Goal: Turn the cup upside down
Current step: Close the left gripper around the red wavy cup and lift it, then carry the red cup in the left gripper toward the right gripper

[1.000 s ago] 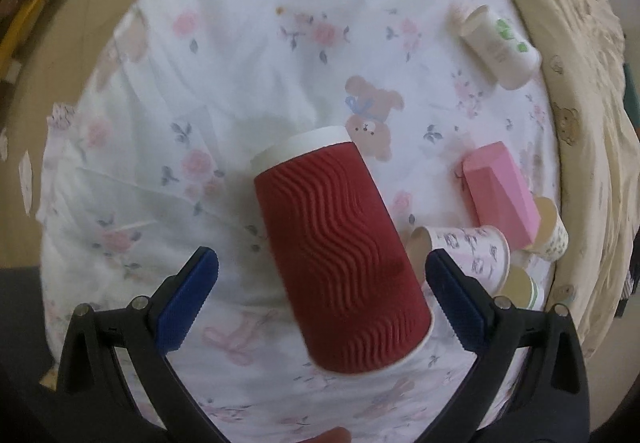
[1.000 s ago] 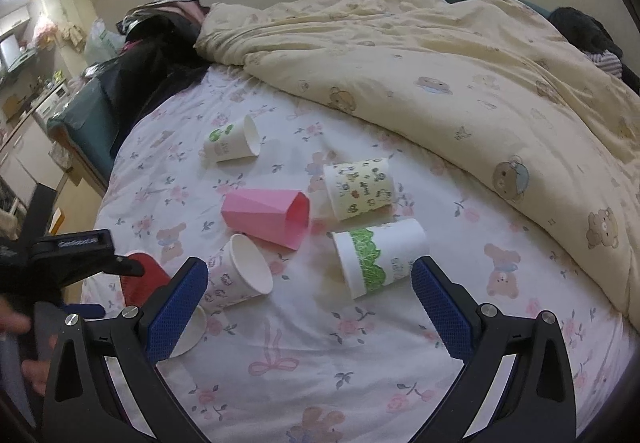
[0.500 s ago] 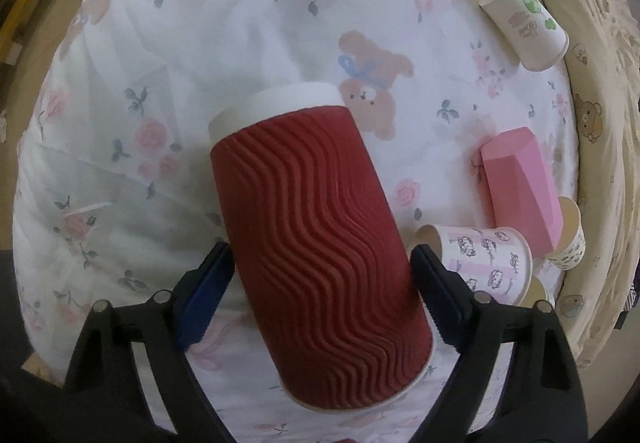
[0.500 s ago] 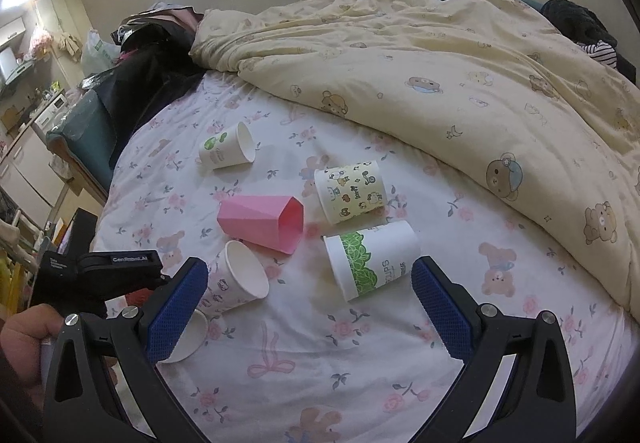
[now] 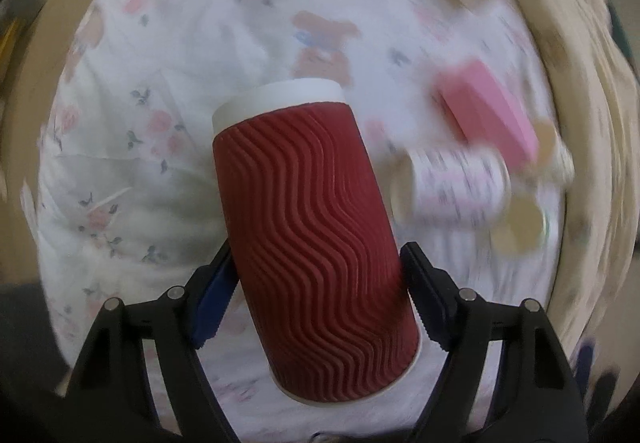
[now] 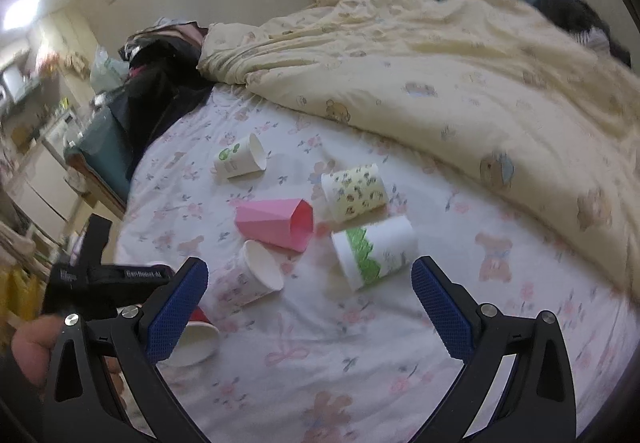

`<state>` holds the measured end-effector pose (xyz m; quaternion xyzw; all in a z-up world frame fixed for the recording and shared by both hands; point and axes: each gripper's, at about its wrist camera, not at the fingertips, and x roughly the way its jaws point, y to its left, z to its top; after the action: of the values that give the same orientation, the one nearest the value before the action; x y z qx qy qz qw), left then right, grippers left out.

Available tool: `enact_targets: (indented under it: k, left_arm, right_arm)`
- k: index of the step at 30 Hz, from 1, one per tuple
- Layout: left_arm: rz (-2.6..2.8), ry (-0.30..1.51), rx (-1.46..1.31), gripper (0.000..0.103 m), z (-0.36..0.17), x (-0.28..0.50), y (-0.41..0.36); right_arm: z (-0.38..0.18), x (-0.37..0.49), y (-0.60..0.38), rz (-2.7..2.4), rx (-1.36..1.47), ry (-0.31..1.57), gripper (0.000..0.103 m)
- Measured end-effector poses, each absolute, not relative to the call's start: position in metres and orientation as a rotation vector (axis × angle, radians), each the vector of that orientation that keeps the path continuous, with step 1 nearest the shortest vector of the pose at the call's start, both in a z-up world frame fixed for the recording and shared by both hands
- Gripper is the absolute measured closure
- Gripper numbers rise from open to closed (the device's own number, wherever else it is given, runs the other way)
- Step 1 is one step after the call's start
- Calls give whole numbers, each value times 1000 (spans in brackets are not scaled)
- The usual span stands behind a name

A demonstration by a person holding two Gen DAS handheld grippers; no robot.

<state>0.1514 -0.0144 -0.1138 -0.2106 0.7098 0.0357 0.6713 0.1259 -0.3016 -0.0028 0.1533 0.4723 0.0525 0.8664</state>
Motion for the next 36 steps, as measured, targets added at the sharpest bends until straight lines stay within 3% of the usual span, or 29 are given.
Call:
enact_targets:
  k: [7, 13, 20, 26, 36]
  left_arm:
    - [-108, 1644, -186, 26, -88, 100, -48]
    - [-189, 1723, -59, 26, -113, 62, -83]
    - [-148, 1760, -86, 24, -137, 46, -90]
    - [-162, 1737, -84, 7, -127, 44, -89]
    - [-188, 1648, -102, 7, -70, 43, -67]
  right_arm:
    - [5, 95, -309, 89, 350, 1028, 0]
    - [15, 60, -316, 58, 338, 1036, 0]
    - [7, 37, -347, -17, 365, 1027, 0]
    - [-4, 37, -355, -24, 402, 1047, 0]
    - [-1, 38, -347, 9, 406, 1031, 0]
